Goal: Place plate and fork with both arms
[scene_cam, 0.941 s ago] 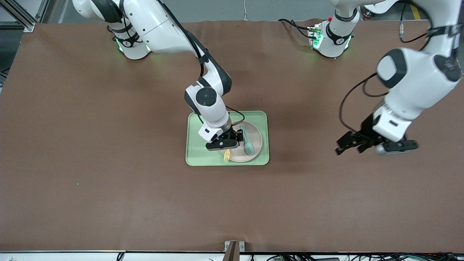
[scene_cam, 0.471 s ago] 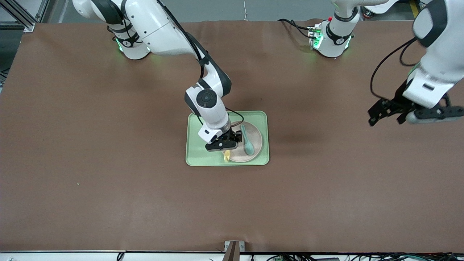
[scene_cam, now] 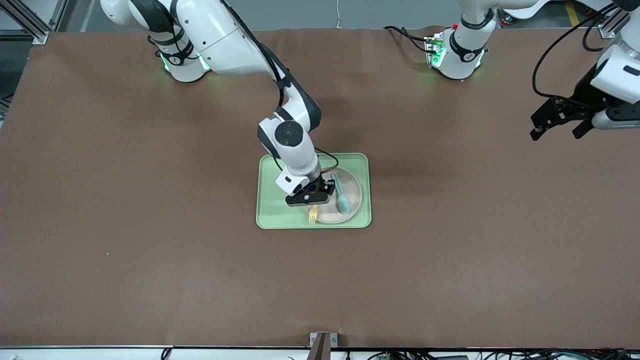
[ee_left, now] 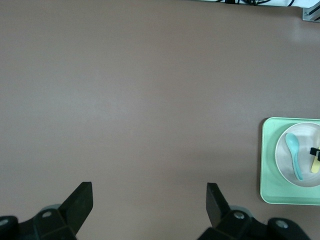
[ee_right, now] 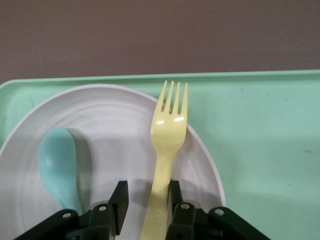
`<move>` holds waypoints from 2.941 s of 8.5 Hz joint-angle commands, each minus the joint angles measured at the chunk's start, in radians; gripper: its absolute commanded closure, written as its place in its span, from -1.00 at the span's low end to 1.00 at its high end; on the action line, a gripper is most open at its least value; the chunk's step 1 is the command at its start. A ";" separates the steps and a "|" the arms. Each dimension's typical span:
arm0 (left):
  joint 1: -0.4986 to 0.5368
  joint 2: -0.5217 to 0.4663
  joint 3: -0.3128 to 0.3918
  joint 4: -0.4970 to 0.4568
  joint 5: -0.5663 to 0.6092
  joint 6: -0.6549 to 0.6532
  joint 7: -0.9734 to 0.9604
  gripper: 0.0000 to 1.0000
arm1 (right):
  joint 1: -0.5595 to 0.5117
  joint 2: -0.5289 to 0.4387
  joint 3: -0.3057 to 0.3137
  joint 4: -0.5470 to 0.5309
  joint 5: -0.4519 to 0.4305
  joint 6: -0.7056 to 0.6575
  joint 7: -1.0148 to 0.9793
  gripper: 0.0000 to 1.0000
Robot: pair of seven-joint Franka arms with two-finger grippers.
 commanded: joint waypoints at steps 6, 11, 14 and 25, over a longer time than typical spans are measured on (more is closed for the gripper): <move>0.005 0.183 0.004 0.248 0.017 -0.148 0.089 -0.99 | 0.074 0.019 -0.078 0.004 -0.024 -0.002 0.070 0.85; 0.073 0.117 -0.044 0.165 0.019 -0.105 0.146 -0.99 | 0.071 -0.014 -0.076 0.006 -0.023 -0.066 0.084 0.94; 0.115 0.124 -0.098 0.173 0.009 -0.103 0.143 -0.99 | 0.067 -0.096 -0.076 0.003 -0.021 -0.178 0.090 0.94; 0.111 0.125 -0.101 0.177 0.022 -0.111 0.134 -0.99 | -0.087 -0.177 -0.041 -0.203 -0.009 -0.211 -0.044 0.89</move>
